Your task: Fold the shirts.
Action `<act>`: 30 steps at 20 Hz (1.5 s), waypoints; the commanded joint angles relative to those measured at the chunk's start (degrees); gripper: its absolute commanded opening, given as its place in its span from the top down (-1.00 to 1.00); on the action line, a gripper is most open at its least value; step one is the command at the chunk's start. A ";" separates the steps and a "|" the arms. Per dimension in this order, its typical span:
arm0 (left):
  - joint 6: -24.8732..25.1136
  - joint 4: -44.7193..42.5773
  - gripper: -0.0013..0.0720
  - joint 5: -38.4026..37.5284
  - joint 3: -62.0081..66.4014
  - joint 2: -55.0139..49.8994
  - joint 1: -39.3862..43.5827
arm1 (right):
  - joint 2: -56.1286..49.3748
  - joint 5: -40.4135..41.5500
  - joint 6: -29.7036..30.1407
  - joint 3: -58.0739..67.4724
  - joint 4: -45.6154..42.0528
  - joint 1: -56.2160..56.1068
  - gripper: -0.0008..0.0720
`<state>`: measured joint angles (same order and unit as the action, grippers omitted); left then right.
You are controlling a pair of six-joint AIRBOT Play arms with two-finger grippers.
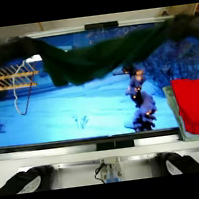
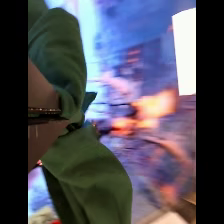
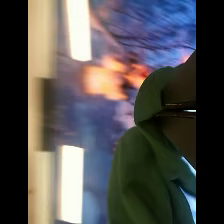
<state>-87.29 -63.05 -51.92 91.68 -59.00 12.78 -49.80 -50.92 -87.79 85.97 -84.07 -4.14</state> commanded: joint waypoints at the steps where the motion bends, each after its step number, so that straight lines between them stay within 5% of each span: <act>1: -3.85 -4.76 0.88 -2.40 8.24 11.89 -1.33 | 12.81 0.13 -0.26 5.33 -3.39 0.04 0.79; 4: -7.63 -9.20 0.88 -9.38 8.24 17.38 -1.33 | 18.84 -4.28 -2.38 5.33 -4.00 0.04 0.79; 7: -9.73 -18.60 0.88 -24.52 7.23 17.09 -1.33 | 18.95 -19.91 -2.82 5.31 -7.61 0.04 0.79; 11: -9.70 -22.49 0.88 -26.29 -7.08 15.43 -1.33 | 14.69 -36.59 -4.42 -4.07 -12.50 0.04 0.79; 15: -10.97 -21.77 0.88 -12.46 -28.17 10.38 -1.33 | 11.74 -20.04 -5.64 -28.39 -8.52 0.04 0.78; 18: -14.03 -21.44 0.88 2.64 -34.05 0.66 -1.33 | 4.26 -3.39 -15.06 -38.58 -8.33 0.04 0.78; 23: -15.06 -15.26 0.86 9.53 -26.67 -18.58 -1.33 | -8.74 1.33 -18.14 -38.77 -5.95 0.04 0.78; 24: -15.04 -11.96 0.69 8.13 -25.18 -21.16 -1.33 | -9.92 1.27 -18.12 -38.77 -5.20 0.04 0.78; 26: -14.93 -8.50 -0.47 -0.44 -21.81 -24.39 -1.53 | -10.69 1.25 -18.05 -38.77 -4.39 0.04 0.78; 27: -13.60 -8.96 -0.68 -7.61 -19.78 -24.83 -2.38 | -10.67 1.01 -18.05 -38.77 -4.42 0.04 0.78; 30: -5.66 -10.86 -0.67 -25.49 -16.50 -22.18 -7.56 | -10.69 -3.19 -17.64 -38.77 -4.52 0.04 0.78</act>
<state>-98.83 -74.65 -61.60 72.07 -81.03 8.49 -59.61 -51.62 -105.43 47.42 -89.23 -4.08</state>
